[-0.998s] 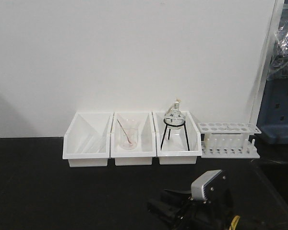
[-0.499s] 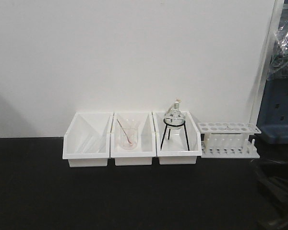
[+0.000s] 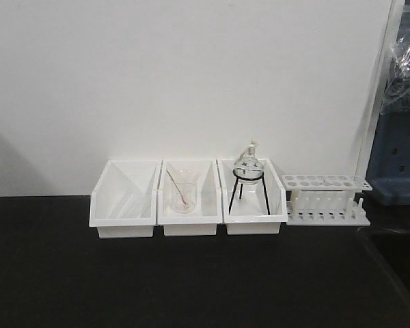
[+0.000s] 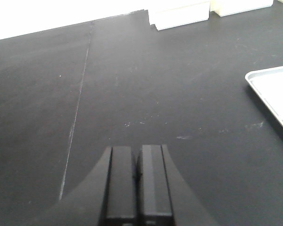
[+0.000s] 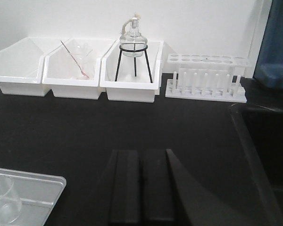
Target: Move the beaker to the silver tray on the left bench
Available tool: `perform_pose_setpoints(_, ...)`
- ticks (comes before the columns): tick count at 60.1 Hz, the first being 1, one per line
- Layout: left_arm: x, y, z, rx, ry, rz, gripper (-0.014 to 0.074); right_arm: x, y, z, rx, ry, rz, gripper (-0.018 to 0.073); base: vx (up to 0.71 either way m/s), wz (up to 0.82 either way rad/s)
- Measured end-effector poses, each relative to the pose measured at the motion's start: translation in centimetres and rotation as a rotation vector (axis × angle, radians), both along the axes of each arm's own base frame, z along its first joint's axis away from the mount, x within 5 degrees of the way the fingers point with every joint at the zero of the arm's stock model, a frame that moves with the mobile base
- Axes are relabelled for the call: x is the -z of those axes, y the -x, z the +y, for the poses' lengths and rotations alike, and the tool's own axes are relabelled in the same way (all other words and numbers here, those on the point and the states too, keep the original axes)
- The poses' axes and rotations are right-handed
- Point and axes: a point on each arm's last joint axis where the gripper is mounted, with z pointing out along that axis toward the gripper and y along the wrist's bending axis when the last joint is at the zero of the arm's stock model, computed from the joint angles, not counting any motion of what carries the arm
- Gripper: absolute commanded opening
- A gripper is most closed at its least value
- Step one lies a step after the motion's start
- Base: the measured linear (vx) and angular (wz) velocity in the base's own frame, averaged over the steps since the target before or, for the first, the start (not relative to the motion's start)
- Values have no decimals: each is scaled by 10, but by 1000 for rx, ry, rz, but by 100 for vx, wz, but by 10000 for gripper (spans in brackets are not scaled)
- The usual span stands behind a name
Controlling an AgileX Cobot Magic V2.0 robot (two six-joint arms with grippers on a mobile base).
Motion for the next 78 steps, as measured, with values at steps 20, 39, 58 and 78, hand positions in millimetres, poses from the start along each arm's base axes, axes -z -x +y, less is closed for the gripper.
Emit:
perform_pose_setpoints(20, 0, 0, 0, 0, 0, 0, 1, 1, 0, 0, 2, 1, 2, -12, 0, 0)
perform_pose_setpoints(39, 0, 0, 0, 0, 0, 0, 1, 2, 1, -1, 8, -17, 18, -11, 0, 0)
perform_pose_setpoints(58, 0, 0, 0, 0, 0, 0, 1, 9, 30, -5, -82, 81, 15, -11, 0, 0)
perform_pose_setpoints(78, 0, 0, 0, 0, 0, 0, 1, 69, 44, -14, 24, -17, -5, -11, 0, 0)
